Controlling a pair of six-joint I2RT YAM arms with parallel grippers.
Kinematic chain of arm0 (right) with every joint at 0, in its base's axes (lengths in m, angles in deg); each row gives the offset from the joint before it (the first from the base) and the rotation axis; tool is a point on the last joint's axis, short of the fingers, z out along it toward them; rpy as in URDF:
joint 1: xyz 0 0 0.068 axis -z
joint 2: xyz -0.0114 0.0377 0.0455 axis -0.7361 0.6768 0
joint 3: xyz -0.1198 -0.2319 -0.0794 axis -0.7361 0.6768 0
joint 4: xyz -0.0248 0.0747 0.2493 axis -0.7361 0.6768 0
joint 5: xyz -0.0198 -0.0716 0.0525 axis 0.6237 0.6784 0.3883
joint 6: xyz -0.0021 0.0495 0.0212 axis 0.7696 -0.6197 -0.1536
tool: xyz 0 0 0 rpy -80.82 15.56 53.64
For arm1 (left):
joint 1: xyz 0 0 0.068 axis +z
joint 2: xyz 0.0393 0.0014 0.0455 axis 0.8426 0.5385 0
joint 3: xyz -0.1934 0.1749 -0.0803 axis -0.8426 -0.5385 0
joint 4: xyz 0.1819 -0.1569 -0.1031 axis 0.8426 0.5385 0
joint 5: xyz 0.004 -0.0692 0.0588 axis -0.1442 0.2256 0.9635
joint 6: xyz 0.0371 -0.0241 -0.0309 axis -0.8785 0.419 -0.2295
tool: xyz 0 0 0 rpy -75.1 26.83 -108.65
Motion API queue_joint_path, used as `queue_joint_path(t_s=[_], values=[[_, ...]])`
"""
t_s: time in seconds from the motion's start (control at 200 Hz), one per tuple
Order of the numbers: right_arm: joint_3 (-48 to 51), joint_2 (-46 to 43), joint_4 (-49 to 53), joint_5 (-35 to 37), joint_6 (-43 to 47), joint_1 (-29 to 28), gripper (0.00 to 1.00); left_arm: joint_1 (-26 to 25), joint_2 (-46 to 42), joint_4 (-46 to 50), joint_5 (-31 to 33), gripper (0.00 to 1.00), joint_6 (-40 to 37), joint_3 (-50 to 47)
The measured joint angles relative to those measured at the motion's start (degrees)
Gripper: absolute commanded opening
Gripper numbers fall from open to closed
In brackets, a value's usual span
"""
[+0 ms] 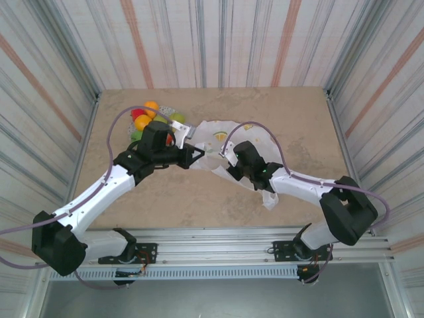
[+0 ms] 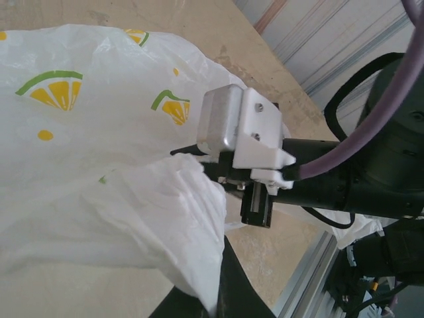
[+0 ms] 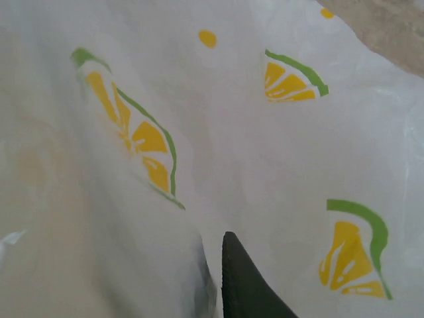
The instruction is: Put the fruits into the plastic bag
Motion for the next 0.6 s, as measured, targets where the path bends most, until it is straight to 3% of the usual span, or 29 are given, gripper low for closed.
queue_joint_path(t_s=[0.2,0.411,0.601], values=[[-7.1,-3.3,11.8,-0.9,-5.0,2.2,0.0,0.1,2.1,-0.2,7.3,0.23,1.4,0.1],[-18.9,-7.0,24.2,-7.5,-19.1,6.9,0.0,0.4,8.1,-0.5,16.5,0.7,3.9,3.1],[-21.9,-4.1,31.3,-12.4,-27.2,10.3,0.0,0.1,3.7,-0.2,21.6,0.92,6.0,2.2]])
